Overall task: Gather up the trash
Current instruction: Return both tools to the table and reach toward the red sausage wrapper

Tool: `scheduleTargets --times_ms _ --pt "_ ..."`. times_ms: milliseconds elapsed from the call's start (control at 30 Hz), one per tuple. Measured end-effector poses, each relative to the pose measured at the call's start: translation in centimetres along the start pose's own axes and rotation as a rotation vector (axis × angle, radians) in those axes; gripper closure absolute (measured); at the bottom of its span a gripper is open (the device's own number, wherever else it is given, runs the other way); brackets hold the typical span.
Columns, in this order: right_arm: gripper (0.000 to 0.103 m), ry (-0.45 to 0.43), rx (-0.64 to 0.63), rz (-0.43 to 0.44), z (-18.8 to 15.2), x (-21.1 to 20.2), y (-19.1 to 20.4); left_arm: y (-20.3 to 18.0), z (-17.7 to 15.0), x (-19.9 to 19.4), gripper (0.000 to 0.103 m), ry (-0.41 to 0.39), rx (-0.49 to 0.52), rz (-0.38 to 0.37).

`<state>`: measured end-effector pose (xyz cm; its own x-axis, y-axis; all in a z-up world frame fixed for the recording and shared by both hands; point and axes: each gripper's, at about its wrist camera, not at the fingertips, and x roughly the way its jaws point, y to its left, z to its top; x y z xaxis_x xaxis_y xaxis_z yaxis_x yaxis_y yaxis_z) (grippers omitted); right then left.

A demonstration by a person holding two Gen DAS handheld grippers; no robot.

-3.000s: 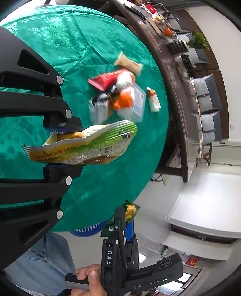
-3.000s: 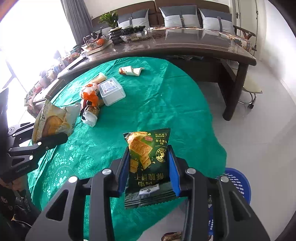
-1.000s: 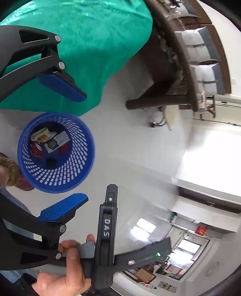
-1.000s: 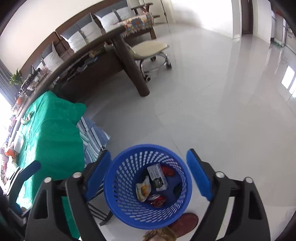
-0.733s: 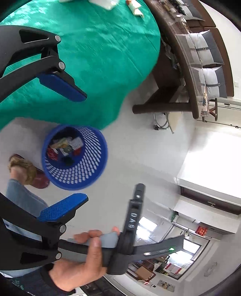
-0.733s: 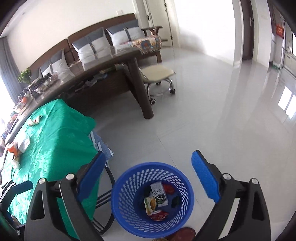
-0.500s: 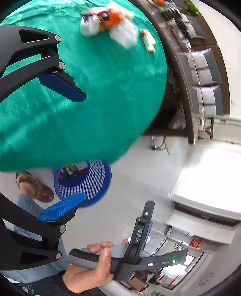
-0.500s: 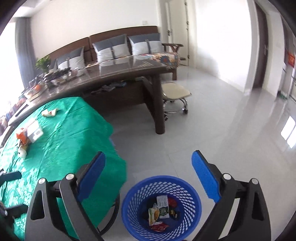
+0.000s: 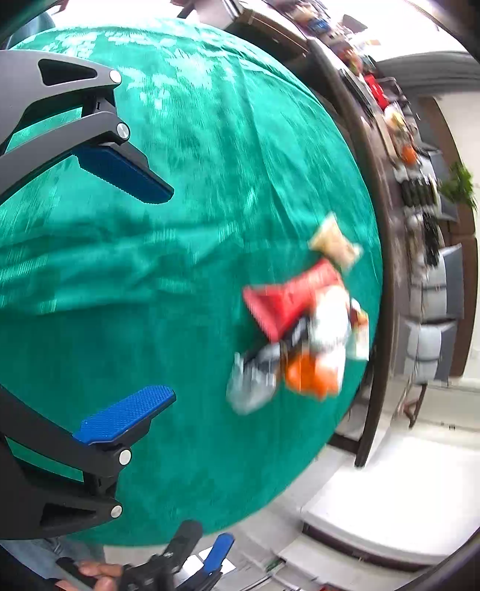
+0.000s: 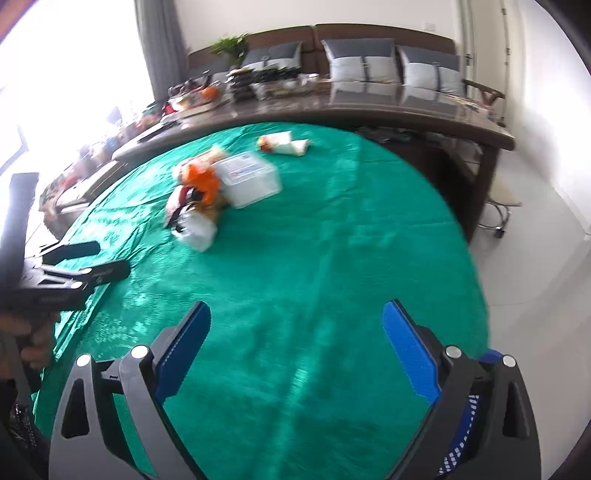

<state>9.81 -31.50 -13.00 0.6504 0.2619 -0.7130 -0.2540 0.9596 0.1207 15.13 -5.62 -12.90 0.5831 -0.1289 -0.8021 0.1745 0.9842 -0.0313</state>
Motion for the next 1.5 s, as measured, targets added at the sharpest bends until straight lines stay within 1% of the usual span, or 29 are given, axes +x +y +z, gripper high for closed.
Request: scheduleTargets --times_ms 133,267,400,600,700,767,900,1000,1100,1133,1200,1300,1333,1367,1400,1433,1467,1500 --pt "0.011 0.043 -0.049 0.005 0.6 2.0 2.2 2.2 0.1 1.0 0.005 0.016 -0.018 0.044" --pt "0.011 0.082 -0.086 0.002 0.5 3.6 3.2 3.5 -0.2 1.8 0.005 0.036 -0.019 0.06" --pt "0.011 0.104 -0.103 -0.003 0.5 4.4 3.7 3.6 -0.3 2.1 0.005 0.036 -0.016 0.063" --pt "0.011 0.108 -0.101 -0.002 0.2 4.3 3.7 3.3 -0.5 2.0 0.005 0.036 -0.016 0.064" --pt "0.011 0.113 -0.116 -0.018 0.2 4.5 4.0 3.2 -0.4 2.0 0.005 0.038 -0.019 0.065" --pt "0.011 0.116 -0.133 -0.033 0.3 4.7 4.4 3.3 0.1 1.9 0.005 0.027 -0.033 0.054" --pt "0.011 0.115 -0.135 -0.036 0.2 4.7 4.6 3.3 2.3 1.5 0.005 -0.012 -0.083 -0.039" --pt "0.011 0.117 -0.128 -0.031 0.2 4.7 4.4 2.8 4.6 1.9 0.005 -0.052 -0.085 -0.061" --pt "0.011 0.118 -0.128 -0.031 0.2 4.7 4.4 2.1 6.7 3.2 0.006 -0.06 -0.084 -0.093" --pt "0.011 0.118 -0.126 -0.029 0.2 4.7 4.4 1.8 7.2 3.7 0.008 -0.056 -0.078 -0.101" --pt "0.011 0.119 -0.124 -0.027 0.2 4.7 4.4 1.3 8.0 5.2 0.018 -0.031 -0.058 -0.107" --pt "0.011 0.119 -0.124 -0.028 0.2 4.7 4.3 1.2 8.5 6.5 0.028 -0.012 -0.054 -0.11" --pt "0.011 0.119 -0.123 -0.027 0.2 4.7 4.3 1.3 8.6 6.8 0.034 -0.007 -0.056 -0.12" --pt "0.011 0.119 -0.123 -0.026 0.2 4.7 4.3 1.5 8.6 7.0 0.043 -0.003 -0.06 -0.139" --pt "0.011 0.12 -0.122 -0.026 0.2 4.7 4.4 1.7 8.7 7.2 0.056 0.005 -0.069 -0.175" --pt "0.011 0.12 -0.122 -0.025 0.2 4.7 4.3 1.9 8.8 7.4 0.064 0.017 -0.077 -0.211" --pt "0.011 0.12 -0.121 -0.024 0.2 4.7 4.3 1.9 8.8 7.6 0.075 0.025 -0.077 -0.235" --pt "0.011 0.12 -0.121 -0.024 0.2 4.7 4.3 1.8 8.7 7.5 0.078 0.019 -0.069 -0.241"
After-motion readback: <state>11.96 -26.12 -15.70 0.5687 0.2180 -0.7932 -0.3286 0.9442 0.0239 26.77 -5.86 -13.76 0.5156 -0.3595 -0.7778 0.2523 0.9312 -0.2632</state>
